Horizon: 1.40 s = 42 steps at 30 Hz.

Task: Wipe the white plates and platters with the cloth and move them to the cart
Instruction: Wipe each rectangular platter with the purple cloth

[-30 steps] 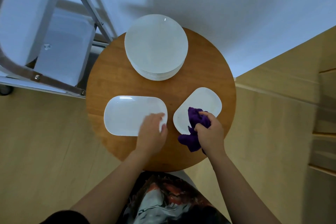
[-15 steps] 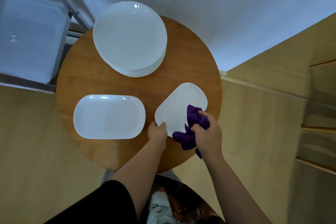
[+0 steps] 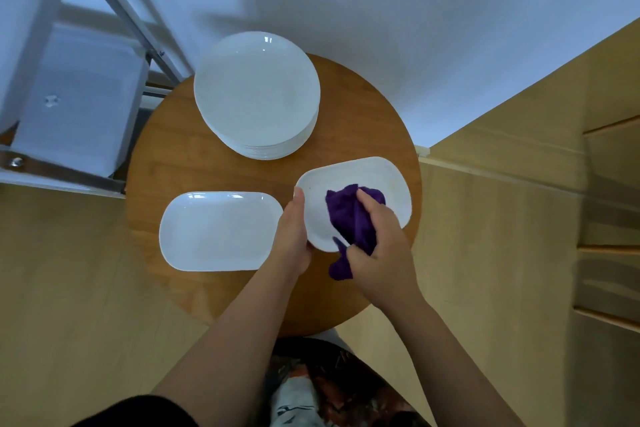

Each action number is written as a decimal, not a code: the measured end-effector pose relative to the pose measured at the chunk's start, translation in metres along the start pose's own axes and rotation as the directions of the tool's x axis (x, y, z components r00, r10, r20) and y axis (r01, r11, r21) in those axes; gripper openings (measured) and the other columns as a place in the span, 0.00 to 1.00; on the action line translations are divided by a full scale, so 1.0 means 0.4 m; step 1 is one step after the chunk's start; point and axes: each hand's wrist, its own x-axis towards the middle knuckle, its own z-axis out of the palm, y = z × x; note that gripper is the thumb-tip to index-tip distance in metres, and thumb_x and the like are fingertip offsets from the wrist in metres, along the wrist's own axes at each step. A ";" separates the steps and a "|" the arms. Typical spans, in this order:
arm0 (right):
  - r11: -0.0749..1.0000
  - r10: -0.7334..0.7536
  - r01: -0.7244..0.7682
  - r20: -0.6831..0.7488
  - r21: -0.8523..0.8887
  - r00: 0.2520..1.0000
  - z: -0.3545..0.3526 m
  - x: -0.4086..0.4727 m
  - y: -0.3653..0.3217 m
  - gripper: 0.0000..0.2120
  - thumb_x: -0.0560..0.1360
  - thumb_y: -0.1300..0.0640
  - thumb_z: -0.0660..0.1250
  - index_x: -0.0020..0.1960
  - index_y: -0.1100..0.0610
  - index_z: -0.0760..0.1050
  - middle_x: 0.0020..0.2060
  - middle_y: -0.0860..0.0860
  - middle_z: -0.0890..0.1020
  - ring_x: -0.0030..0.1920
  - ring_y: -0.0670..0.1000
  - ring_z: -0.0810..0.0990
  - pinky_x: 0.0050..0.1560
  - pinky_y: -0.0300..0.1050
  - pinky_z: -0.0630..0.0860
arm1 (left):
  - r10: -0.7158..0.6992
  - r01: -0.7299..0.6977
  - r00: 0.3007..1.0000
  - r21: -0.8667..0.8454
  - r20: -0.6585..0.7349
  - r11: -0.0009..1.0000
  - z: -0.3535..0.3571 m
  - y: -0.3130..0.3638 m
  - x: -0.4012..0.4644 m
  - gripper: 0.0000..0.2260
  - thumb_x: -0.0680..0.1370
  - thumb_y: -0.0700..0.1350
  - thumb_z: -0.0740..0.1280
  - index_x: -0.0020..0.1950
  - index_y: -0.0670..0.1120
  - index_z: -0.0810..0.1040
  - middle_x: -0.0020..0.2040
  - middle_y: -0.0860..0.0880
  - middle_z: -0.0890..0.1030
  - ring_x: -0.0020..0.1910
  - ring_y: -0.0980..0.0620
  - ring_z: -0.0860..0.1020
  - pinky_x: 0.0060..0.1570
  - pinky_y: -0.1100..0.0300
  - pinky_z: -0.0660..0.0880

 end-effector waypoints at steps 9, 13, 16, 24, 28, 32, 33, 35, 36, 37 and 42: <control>0.883 -0.297 0.352 0.210 -0.310 0.931 0.133 0.004 -0.152 0.26 0.78 0.43 0.46 0.76 0.44 0.52 0.75 0.48 0.58 0.75 0.48 0.50 0.71 0.41 0.39 | 0.239 -0.220 0.951 -0.113 0.197 0.969 -0.097 0.085 -0.188 0.12 0.82 0.57 0.50 0.53 0.60 0.72 0.42 0.58 0.84 0.42 0.62 0.82 0.33 0.66 0.78; 0.815 -0.393 0.421 0.155 -0.399 0.906 0.160 -0.001 -0.212 0.26 0.78 0.44 0.46 0.75 0.48 0.58 0.74 0.50 0.62 0.75 0.50 0.54 0.72 0.42 0.41 | 0.266 -0.248 0.944 -0.110 0.194 0.962 -0.132 0.112 -0.253 0.10 0.82 0.56 0.51 0.57 0.61 0.70 0.49 0.59 0.81 0.49 0.62 0.79 0.38 0.64 0.79; 0.783 -0.440 0.402 0.034 -0.476 0.897 0.167 -0.012 -0.257 0.26 0.77 0.44 0.51 0.73 0.51 0.63 0.71 0.54 0.67 0.73 0.54 0.59 0.73 0.48 0.47 | 0.274 -0.261 0.950 -0.096 0.152 0.960 -0.139 0.133 -0.302 0.15 0.80 0.60 0.53 0.56 0.55 0.75 0.53 0.49 0.81 0.54 0.50 0.79 0.53 0.54 0.77; 0.811 -0.448 0.291 -0.219 -0.508 0.867 0.130 -0.007 -0.331 0.26 0.75 0.44 0.62 0.69 0.56 0.68 0.65 0.58 0.74 0.69 0.59 0.66 0.70 0.56 0.61 | 0.469 -0.475 0.871 0.013 0.146 0.880 -0.177 0.179 -0.372 0.21 0.74 0.65 0.56 0.53 0.52 0.78 0.46 0.48 0.84 0.44 0.50 0.83 0.40 0.56 0.81; 0.839 -0.354 0.137 -0.337 -0.526 0.873 0.068 0.014 -0.326 0.28 0.76 0.42 0.60 0.71 0.54 0.65 0.66 0.55 0.73 0.69 0.58 0.65 0.69 0.58 0.60 | 0.498 -0.498 0.865 -0.019 0.064 0.867 -0.193 0.194 -0.388 0.13 0.79 0.59 0.56 0.48 0.55 0.76 0.41 0.51 0.83 0.43 0.49 0.82 0.36 0.56 0.79; 0.862 -0.201 -0.026 -0.387 -0.507 0.900 -0.005 0.012 -0.287 0.30 0.75 0.37 0.54 0.72 0.51 0.59 0.65 0.54 0.72 0.65 0.57 0.69 0.63 0.57 0.67 | 0.530 -0.529 0.848 -0.045 0.018 0.847 -0.203 0.208 -0.409 0.11 0.79 0.59 0.57 0.47 0.58 0.77 0.37 0.56 0.84 0.41 0.50 0.82 0.30 0.59 0.78; 0.875 -0.176 -0.042 -0.398 -0.482 0.900 -0.009 0.001 -0.280 0.30 0.75 0.36 0.53 0.72 0.50 0.57 0.65 0.53 0.73 0.64 0.57 0.71 0.61 0.57 0.69 | 0.527 -0.525 0.850 -0.057 0.017 0.849 -0.201 0.209 -0.415 0.11 0.79 0.59 0.57 0.48 0.58 0.77 0.38 0.56 0.84 0.41 0.50 0.82 0.30 0.59 0.78; 0.913 -0.141 -0.062 -0.455 -0.403 0.879 -0.002 -0.029 -0.270 0.31 0.74 0.34 0.53 0.72 0.48 0.55 0.63 0.53 0.74 0.61 0.57 0.73 0.58 0.57 0.73 | 0.518 -0.517 0.855 -0.073 0.005 0.853 -0.192 0.209 -0.426 0.11 0.78 0.60 0.58 0.49 0.58 0.78 0.38 0.57 0.84 0.41 0.51 0.82 0.29 0.60 0.78; 0.929 -0.120 -0.077 -0.494 -0.361 0.861 0.003 -0.046 -0.267 0.32 0.73 0.33 0.53 0.71 0.48 0.54 0.62 0.53 0.74 0.59 0.57 0.74 0.57 0.57 0.75 | 0.519 -0.517 0.855 -0.086 0.000 0.852 -0.187 0.211 -0.431 0.11 0.78 0.59 0.58 0.48 0.58 0.78 0.37 0.57 0.84 0.40 0.51 0.82 0.29 0.60 0.77; 0.942 -0.091 -0.099 -0.528 -0.320 0.845 0.009 -0.062 -0.262 0.33 0.72 0.32 0.53 0.70 0.47 0.54 0.61 0.52 0.74 0.59 0.56 0.74 0.56 0.57 0.76 | 0.522 -0.520 0.853 -0.096 -0.009 0.849 -0.183 0.213 -0.435 0.11 0.78 0.60 0.58 0.47 0.58 0.78 0.36 0.58 0.83 0.40 0.52 0.82 0.28 0.61 0.77; 0.984 0.178 -0.140 -0.565 0.111 0.806 0.036 -0.120 -0.241 0.29 0.66 0.32 0.61 0.64 0.42 0.60 0.56 0.44 0.75 0.55 0.50 0.77 0.52 0.53 0.79 | 0.533 -0.536 0.844 -0.090 -0.054 0.839 -0.169 0.218 -0.441 0.11 0.76 0.61 0.60 0.47 0.57 0.78 0.37 0.58 0.83 0.44 0.50 0.81 0.29 0.60 0.78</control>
